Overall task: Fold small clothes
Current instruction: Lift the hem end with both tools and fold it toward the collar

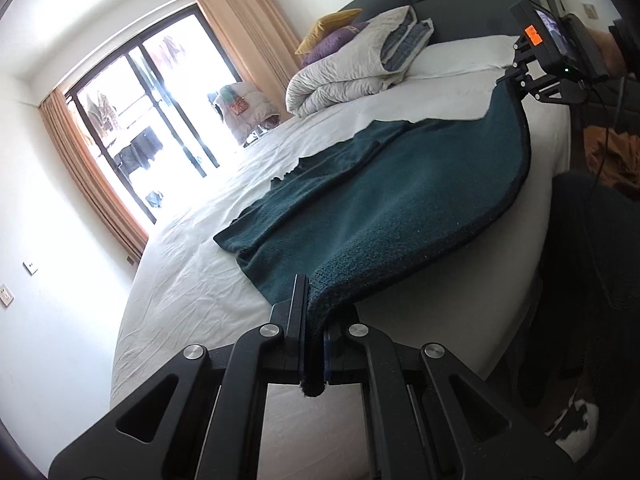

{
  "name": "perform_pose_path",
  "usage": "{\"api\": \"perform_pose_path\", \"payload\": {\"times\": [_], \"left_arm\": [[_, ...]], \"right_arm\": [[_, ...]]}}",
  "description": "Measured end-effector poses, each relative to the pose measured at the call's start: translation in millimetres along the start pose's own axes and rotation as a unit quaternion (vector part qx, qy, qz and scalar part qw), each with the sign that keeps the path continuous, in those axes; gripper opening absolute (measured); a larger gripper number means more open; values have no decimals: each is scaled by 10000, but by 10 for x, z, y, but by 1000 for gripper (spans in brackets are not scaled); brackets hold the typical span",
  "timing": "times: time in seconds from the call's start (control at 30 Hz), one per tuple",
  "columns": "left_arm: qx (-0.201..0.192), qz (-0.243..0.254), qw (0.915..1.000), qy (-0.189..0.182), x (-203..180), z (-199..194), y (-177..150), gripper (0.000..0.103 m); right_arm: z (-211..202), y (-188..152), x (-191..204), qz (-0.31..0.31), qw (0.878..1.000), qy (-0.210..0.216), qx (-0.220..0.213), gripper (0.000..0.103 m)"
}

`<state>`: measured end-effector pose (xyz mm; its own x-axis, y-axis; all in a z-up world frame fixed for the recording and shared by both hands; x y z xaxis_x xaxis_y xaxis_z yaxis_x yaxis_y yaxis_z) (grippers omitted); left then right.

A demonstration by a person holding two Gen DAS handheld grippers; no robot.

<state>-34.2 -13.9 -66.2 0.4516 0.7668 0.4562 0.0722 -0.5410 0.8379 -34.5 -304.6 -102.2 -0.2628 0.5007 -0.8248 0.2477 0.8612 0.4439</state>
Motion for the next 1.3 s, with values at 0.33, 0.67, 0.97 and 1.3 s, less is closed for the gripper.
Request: {"api": "perform_pose_path", "payload": {"times": [0.33,0.67,0.97,1.3], "left_arm": [[156,-310,9991,232,616,431,266,4],[508,-286,9983,-8,1215,1215,484,4],[1442,-1131,9814,-565,1971,2534,346,4],[2124,-1822,9582,-597,2361,3696,-138,4]], "right_arm": [[517,378,-732,727,9973,-27,-135,3],[1389,659,-1352,1099,9938,50,145,3],[2359,632,-1334,1674,9803,669,808,3],[3374,541,-1409,2678,9454,1361,1265,3]]}}
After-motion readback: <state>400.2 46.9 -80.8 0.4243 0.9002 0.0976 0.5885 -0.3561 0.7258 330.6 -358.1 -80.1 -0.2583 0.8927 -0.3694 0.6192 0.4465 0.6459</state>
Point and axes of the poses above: each gripper's, at about its wrist camera, not at the fingertips, and z roughly the way its jaws point, x to its left, y to its top, the point moved 3 cm from there along z, roughly the way its jaws point, and after that the axes turned 14 degrees about -x, right-handed, at the moved point
